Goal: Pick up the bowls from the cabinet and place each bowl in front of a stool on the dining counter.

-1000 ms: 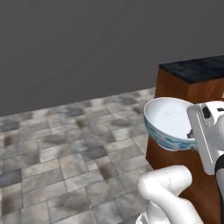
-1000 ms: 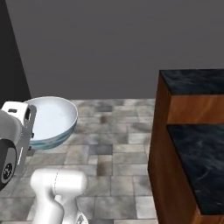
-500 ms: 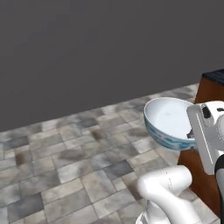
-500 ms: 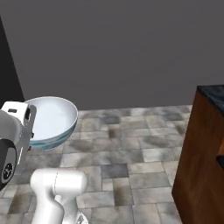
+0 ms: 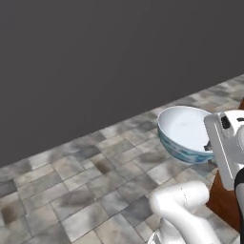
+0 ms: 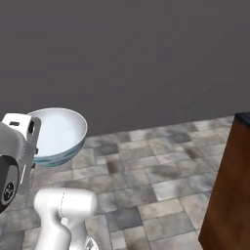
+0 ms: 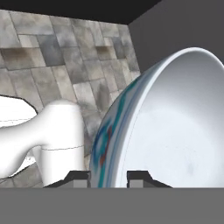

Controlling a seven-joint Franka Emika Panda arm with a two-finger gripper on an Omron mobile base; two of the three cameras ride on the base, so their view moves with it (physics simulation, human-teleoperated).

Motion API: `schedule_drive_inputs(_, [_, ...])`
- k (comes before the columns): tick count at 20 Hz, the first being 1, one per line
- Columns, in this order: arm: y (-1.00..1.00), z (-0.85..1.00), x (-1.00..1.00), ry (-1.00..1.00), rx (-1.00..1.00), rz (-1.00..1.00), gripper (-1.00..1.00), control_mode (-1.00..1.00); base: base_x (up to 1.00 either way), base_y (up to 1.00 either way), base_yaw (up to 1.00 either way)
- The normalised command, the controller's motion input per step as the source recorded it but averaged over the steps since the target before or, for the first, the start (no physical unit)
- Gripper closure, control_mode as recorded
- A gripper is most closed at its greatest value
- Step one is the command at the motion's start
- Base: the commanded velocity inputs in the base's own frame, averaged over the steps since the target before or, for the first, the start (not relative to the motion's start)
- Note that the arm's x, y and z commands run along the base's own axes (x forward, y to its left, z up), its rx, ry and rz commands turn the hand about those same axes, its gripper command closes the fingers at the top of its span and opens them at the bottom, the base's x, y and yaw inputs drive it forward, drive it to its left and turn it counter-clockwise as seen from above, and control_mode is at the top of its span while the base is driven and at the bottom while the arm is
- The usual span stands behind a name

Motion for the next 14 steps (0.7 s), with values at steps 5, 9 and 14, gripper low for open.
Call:
schedule_drive_inputs(5, [0.00, 0.00, 0.00, 0.00, 0.00, 0.00, 1.00, 1.00, 1.00, 0.66, -0.32])
schedule_drive_inputs(9, [0.00, 0.00, 0.00, 0.00, 0.00, 0.00, 1.00, 1.00, 1.00, 0.72, -0.36])
schedule_drive_inputs(14, [0.00, 0.00, 0.00, 0.00, 0.00, 0.00, 1.00, 1.00, 1.00, 0.71, -0.38])
